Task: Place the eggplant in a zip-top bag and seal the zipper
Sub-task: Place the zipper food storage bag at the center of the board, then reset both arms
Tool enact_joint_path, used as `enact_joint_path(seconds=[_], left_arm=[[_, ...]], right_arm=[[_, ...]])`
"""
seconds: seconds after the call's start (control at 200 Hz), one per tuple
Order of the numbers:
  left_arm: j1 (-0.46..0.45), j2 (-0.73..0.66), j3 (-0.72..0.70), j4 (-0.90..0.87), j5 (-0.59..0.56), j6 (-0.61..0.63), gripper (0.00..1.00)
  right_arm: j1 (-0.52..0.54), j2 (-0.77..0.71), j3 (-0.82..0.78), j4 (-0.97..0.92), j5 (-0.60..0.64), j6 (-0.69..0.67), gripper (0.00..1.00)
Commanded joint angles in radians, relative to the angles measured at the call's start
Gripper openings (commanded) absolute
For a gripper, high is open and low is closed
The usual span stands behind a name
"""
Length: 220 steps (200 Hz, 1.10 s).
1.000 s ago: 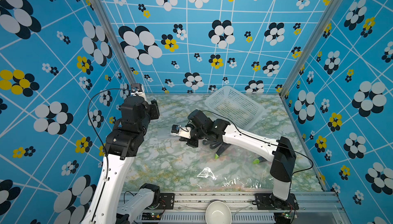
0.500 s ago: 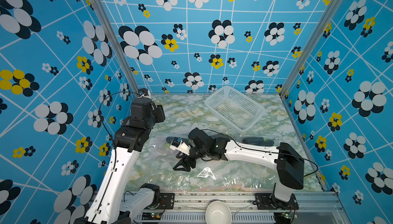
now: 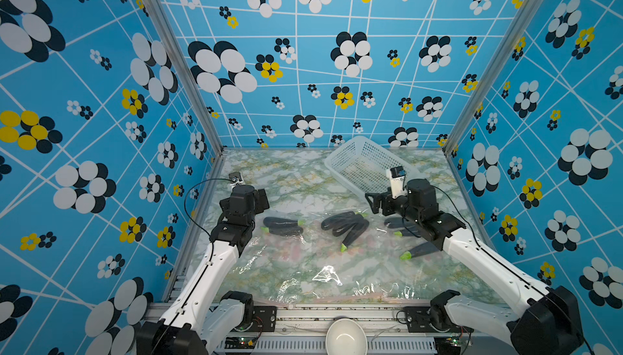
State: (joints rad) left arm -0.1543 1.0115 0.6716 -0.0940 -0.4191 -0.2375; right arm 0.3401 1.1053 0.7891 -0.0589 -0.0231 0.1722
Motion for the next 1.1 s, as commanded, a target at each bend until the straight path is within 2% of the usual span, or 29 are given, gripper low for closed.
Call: enact_joint_path(seconds=[0.0, 0.085, 0.225, 0.335, 0.445, 0.485, 0.565, 0.67, 0.755, 0.89, 0.98, 1.095], left_arm=[[0.004, 0.039, -0.123, 0.313, -0.111, 0.124, 0.99], [0.01, 0.098, -0.203, 0.472, -0.11, 0.187, 0.99], [0.017, 0.22, -0.293, 0.714, -0.059, 0.224, 0.99], [0.018, 0.343, -0.349, 0.959, -0.025, 0.253, 0.99], [0.024, 0.415, -0.347, 1.025, 0.066, 0.242, 0.99], [0.025, 0.473, -0.362, 1.106, 0.087, 0.249, 0.99], [0.03, 0.566, -0.388, 1.258, 0.111, 0.271, 0.99], [0.049, 0.532, -0.319, 1.067, 0.13, 0.234, 0.99], [0.113, 0.521, -0.304, 1.018, 0.22, 0.184, 0.99], [0.105, 0.526, -0.306, 1.029, 0.208, 0.191, 0.99], [0.104, 0.525, -0.301, 1.021, 0.208, 0.194, 0.99], [0.101, 0.526, -0.302, 1.022, 0.206, 0.195, 0.99]], right_arm=[[-0.161, -0.044, -0.062, 0.039, 0.119, -0.032, 0.99], [-0.281, -0.048, -0.131, 0.119, 0.18, -0.069, 0.99], [-0.394, 0.0, -0.268, 0.309, 0.206, -0.083, 0.99], [-0.413, 0.078, -0.359, 0.501, 0.228, -0.086, 0.99], [-0.415, 0.17, -0.439, 0.72, 0.247, -0.077, 0.99], [-0.416, 0.204, -0.464, 0.815, 0.256, -0.074, 0.99], [-0.419, 0.214, -0.439, 0.773, 0.241, -0.074, 0.99], [-0.418, 0.224, -0.432, 0.775, 0.176, -0.072, 0.99], [-0.408, 0.295, -0.479, 0.977, 0.066, -0.083, 0.99], [-0.392, 0.481, -0.507, 1.232, 0.096, -0.078, 0.99], [-0.388, 0.419, -0.462, 1.041, 0.082, -0.097, 0.99], [-0.387, 0.456, -0.441, 1.059, 0.041, -0.11, 0.99]])
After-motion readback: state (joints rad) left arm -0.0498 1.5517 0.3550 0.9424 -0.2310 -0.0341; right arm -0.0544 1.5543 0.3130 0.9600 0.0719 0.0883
